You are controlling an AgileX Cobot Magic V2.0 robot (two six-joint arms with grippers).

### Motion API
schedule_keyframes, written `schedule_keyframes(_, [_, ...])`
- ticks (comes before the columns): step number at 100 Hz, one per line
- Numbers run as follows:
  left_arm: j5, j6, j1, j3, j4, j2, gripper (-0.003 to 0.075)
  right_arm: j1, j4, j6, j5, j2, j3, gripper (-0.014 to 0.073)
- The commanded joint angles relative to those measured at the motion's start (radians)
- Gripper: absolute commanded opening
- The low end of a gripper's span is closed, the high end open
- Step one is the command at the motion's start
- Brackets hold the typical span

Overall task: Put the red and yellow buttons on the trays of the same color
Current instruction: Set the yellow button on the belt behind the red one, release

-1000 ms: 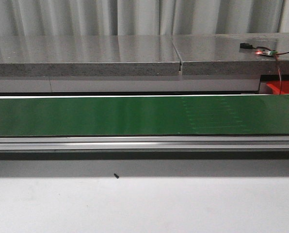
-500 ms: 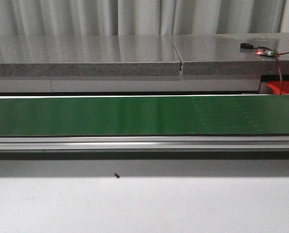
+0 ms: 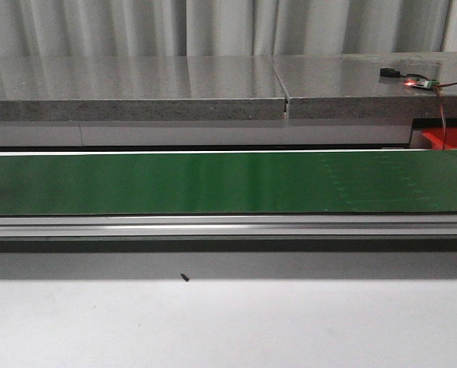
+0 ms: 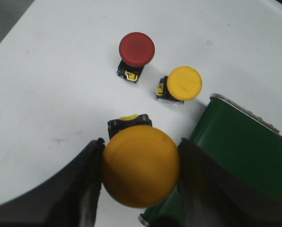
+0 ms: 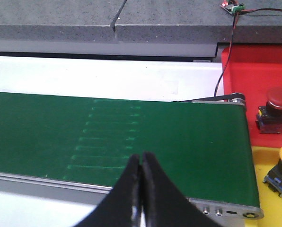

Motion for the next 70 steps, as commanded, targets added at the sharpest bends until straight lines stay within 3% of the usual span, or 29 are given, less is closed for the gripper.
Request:
schedule_keyframes(1, [-0.065,0.012,-0.006,0.026,-0.038,-0.089,0.025,0.0,0.019,-0.011,-0.063,-0.004,-0.028,-0.0067])
schedule_keyframes(42, [-0.127,0.034,-0.161,0.173,-0.041,-0.126,0.025,0.0,0.021,-0.011,-0.063,-0.004,-0.028,-0.0067])
schedule_keyframes(70, [-0.167,0.034,-0.191,0.198,-0.043,-0.106,0.025,0.0,0.028,-0.011,-0.063,-0.004,-0.028,-0.0067])
